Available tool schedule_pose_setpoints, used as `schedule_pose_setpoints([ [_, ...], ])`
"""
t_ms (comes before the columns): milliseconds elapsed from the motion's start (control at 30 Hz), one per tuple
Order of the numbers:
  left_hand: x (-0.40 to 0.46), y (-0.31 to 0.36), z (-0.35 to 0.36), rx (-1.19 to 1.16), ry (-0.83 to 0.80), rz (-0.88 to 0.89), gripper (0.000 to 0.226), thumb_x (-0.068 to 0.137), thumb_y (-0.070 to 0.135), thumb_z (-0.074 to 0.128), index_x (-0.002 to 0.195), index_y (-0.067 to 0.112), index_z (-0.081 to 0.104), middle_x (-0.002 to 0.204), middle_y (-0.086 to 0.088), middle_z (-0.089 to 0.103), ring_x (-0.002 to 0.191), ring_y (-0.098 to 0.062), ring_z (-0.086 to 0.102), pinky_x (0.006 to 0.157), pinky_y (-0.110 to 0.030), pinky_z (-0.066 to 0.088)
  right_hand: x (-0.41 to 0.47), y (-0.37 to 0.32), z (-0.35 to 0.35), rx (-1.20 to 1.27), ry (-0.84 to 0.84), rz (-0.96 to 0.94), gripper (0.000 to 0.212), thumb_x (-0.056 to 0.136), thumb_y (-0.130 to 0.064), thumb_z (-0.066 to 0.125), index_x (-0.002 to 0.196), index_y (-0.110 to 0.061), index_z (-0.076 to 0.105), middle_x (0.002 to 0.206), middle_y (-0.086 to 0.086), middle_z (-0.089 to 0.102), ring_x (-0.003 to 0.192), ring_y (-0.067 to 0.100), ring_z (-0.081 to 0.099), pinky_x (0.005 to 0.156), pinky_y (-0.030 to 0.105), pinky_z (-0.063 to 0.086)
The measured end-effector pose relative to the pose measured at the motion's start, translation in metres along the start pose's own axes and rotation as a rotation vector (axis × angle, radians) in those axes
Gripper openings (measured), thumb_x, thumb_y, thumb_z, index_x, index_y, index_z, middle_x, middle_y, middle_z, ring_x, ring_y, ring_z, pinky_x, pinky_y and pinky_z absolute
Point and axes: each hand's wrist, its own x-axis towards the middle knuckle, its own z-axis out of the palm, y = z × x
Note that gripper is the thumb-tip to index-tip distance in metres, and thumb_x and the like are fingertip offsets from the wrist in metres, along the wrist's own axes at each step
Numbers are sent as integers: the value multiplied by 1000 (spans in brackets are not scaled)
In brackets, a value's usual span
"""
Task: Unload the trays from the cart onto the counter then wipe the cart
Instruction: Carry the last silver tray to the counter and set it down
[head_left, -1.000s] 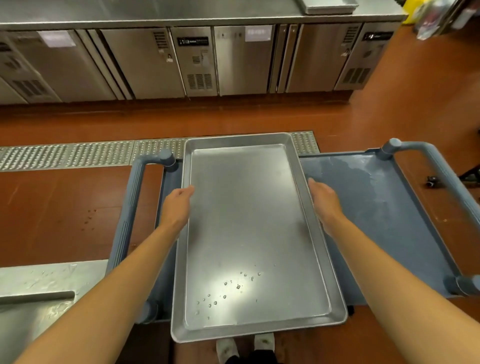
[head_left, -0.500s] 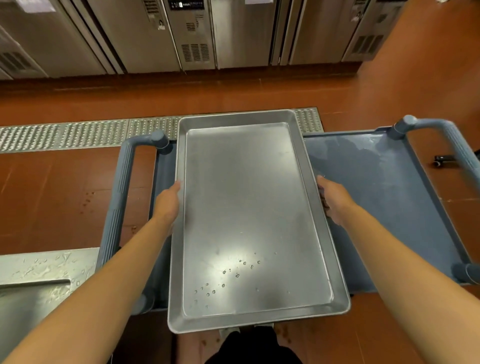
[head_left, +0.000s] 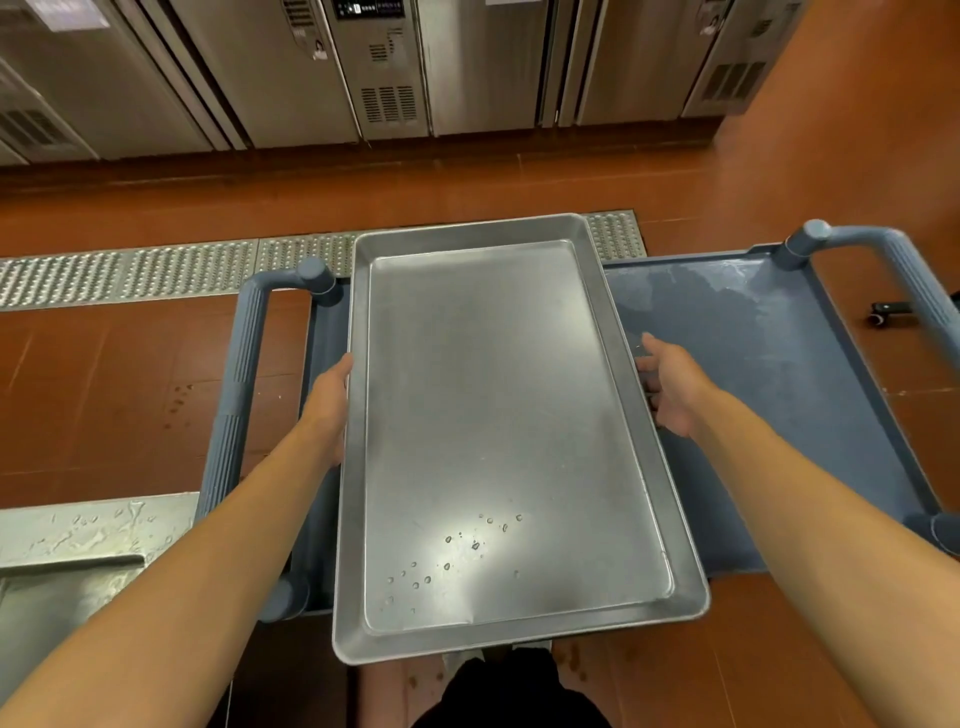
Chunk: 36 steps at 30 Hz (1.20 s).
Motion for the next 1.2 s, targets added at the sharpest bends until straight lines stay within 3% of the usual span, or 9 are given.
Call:
schedule_pose_setpoints([
  [133, -29, 13, 9, -33, -23, 5, 46, 107, 47, 41, 94, 13, 69, 60, -3, 74, 52, -20, 71, 62, -36, 53, -13, -9, -5, 60, -54, -8, 65, 103, -61, 40, 119, -6, 70, 120, 17, 69, 104, 34, 63, 93, 46, 53],
  [267, -54, 25, 11, -60, -11, 31, 46, 108, 47, 40, 91, 12, 64, 55, -4, 72, 58, -27, 72, 66, -41, 51, -34, -18, -14, 124, -133, -10, 69, 103, -61, 36, 116, -2, 69, 115, 19, 67, 98, 33, 64, 78, 44, 54],
  [433, -86, 41, 13, -119, 21, 119, 38, 106, 49, 44, 102, 19, 66, 94, -9, 70, 85, -28, 66, 72, -44, 57, -57, -33, -31, 150, -191, -57, 78, 102, -66, 32, 122, 0, 68, 117, 22, 67, 101, 35, 63, 78, 44, 51],
  [633, -111, 58, -4, -131, -32, 179, 56, 96, 58, 55, 110, 6, 69, 101, -15, 67, 92, -32, 62, 87, -46, 52, -98, -54, -77, 124, -343, -153, 78, 97, -70, 38, 126, -6, 70, 100, 14, 72, 91, 32, 64, 78, 44, 51],
  [800, -142, 68, -13, -40, -118, 252, 29, 96, 19, 53, 115, 12, 74, 97, -13, 68, 86, -29, 61, 98, -49, 49, -138, -59, -113, 116, -419, -255, 51, 97, -52, 55, 126, -13, 72, 108, 13, 68, 91, 29, 65, 79, 44, 56],
  [900, -162, 68, -16, 104, -183, 289, 43, 89, -1, 45, 121, 12, 71, 96, -13, 75, 84, -28, 61, 86, -42, 48, -167, -52, -126, 84, -390, -355, 30, 100, -29, 60, 123, -18, 74, 126, 10, 69, 100, 26, 66, 94, 48, 52],
  [967, -174, 66, -18, 151, -215, 318, 52, 87, -15, 39, 114, 14, 72, 94, -12, 78, 86, -29, 63, 83, -39, 48, -187, -44, -135, 50, -355, -422, 32, 96, -16, 64, 126, -19, 74, 130, 9, 71, 113, 26, 67, 101, 50, 52],
  [1100, -203, 59, -18, 217, -302, 361, 53, 88, -23, 38, 108, 11, 73, 97, -16, 78, 82, -29, 71, 78, -37, 56, -223, -24, -155, 16, -329, -441, 48, 78, -16, 79, 125, -25, 75, 124, 8, 67, 99, 21, 59, 80, 35, 57],
  [1200, -215, 54, -22, 262, -362, 366, 57, 85, -25, 36, 103, 8, 79, 102, -18, 77, 79, -27, 74, 70, -34, 55, -251, -2, -170, 23, -288, -453, 38, 93, -13, 69, 129, -26, 73, 128, 9, 67, 109, 28, 55, 103, 45, 50],
])
